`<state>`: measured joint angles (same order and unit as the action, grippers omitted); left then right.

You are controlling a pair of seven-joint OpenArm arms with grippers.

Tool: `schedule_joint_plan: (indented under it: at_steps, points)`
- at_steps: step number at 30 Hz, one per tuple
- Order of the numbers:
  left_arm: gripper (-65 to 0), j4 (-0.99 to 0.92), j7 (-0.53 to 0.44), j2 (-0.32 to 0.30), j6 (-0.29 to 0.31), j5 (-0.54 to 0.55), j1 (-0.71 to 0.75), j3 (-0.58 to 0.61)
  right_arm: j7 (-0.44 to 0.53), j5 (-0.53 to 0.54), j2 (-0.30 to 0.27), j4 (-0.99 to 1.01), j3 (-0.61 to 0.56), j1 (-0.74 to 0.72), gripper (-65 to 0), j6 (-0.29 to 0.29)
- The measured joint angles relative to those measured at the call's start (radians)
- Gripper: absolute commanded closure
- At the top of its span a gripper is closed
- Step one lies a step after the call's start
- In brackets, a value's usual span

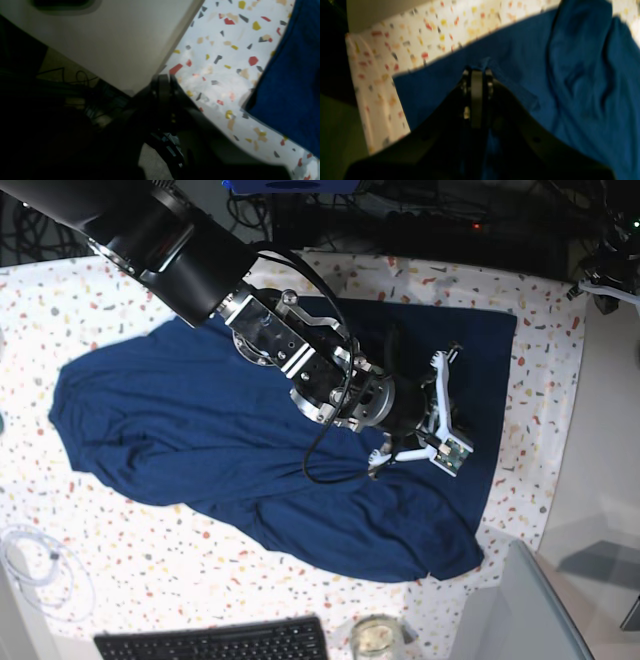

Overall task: Layout the t-shirt on the table in an organized manner, then fold the t-shirt properly
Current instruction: 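Reach the right gripper across the shirt and pull a fold flat, then return the right gripper to the shirt's collar corner and grasp it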

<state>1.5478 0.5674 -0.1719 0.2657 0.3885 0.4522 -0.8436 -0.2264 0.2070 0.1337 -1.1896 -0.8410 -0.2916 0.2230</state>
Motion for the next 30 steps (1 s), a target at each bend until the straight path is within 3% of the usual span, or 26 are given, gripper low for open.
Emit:
schedule_joint_plan:
  at_steps: [6,9,11,15,16,17,19,22,25,27,30]
  points:
    - [0.0,0.0,0.0,0.0,0.0,0.0,0.0,0.0,0.024,0.002,-0.001,0.101,-0.047,-0.04,-0.2,-0.1]
    - [0.0,0.0,0.0,0.0,0.0,0.0,0.0,0.0,0.106,0.003,-0.001,0.131,-0.047,-0.038,-2.9,-0.154]
    - [0.0,0.0,0.0,0.0,0.0,0.0,0.0,0.0,0.127,0.002,-0.001,0.141,-0.047,-0.04,-13.5,-0.187]
    - [0.0,0.0,0.0,0.0,0.0,0.0,0.0,0.0,0.115,0.003,-0.01,0.104,-0.047,-0.034,-51.2,-0.215]
    - [0.0,0.0,-0.001,0.0,0.0,0.0,0.0,0.0,0.096,0.004,-0.015,0.068,-0.046,-0.025,-57.6,-0.217]
    - [0.0,0.0,0.0,0.0,0.0,0.0,0.0,0.0,0.078,0.002,-0.027,0.026,-0.045,-0.017,-60.2,-0.216]
    - [0.0,0.0,0.0,0.0,0.0,0.002,0.0,0.0,0.063,0.007,-0.072,-0.085,-0.024,0.01,-58.8,-0.208]
    - [0.0,0.0,-0.001,0.002,0.0,0.002,0.0,0.0,0.063,0.007,-0.134,-0.249,0.146,0.119,-50.4,-0.21]
    - [0.0,0.002,-0.001,0.01,0.006,0.004,0.0,0.0,0.059,0.004,-0.143,-0.381,0.449,0.308,-44.1,-0.225]
    - [-3.1,0.003,-0.002,0.027,0.106,0.001,0.003,-0.009,0.056,0.039,-0.128,-0.454,0.642,0.443,-45.8,-0.232]
    - [-18.1,-0.01,-0.004,0.056,0.274,0.002,-0.001,-0.01,0.053,0.233,-0.101,-0.489,0.853,0.573,-50.9,-0.227]
